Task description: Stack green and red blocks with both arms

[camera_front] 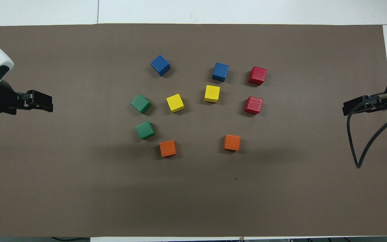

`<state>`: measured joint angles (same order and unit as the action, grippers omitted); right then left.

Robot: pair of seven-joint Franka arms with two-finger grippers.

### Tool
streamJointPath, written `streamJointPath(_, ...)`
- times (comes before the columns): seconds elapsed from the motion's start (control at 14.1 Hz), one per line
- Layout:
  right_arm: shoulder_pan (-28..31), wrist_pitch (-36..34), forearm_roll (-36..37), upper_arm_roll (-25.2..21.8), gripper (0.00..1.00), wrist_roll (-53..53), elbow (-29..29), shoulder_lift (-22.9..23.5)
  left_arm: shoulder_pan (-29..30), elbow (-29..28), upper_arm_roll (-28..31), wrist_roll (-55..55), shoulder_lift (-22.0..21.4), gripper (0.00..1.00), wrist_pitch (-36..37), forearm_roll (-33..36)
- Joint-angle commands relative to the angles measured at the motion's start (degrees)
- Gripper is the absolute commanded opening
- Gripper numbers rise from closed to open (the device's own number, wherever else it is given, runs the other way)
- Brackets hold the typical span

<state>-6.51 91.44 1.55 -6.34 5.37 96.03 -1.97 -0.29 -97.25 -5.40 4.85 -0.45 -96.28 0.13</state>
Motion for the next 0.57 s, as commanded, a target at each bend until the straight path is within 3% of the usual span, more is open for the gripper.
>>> streamJointPath(0.0,-0.43,0.49,0.82,0.19,1.0,0.0,1.61,-1.55,-0.15,-2.24,-0.4,0.6,0.44,1.0,-3.12,-0.92)
streamJointPath(0.28,-3.23,4.34,0.73,1.24,1.0,-11.21,4.41,-1.64,-8.12,-3.47,-0.4,17.43,7.11,1.0,-11.01,-1.1)
streamJointPath(0.5,-7.81,12.77,0.03,1.33,1.0,-26.06,9.69,0.46,-12.43,-14.95,-0.58,30.81,5.99,1.0,-26.98,-1.1)
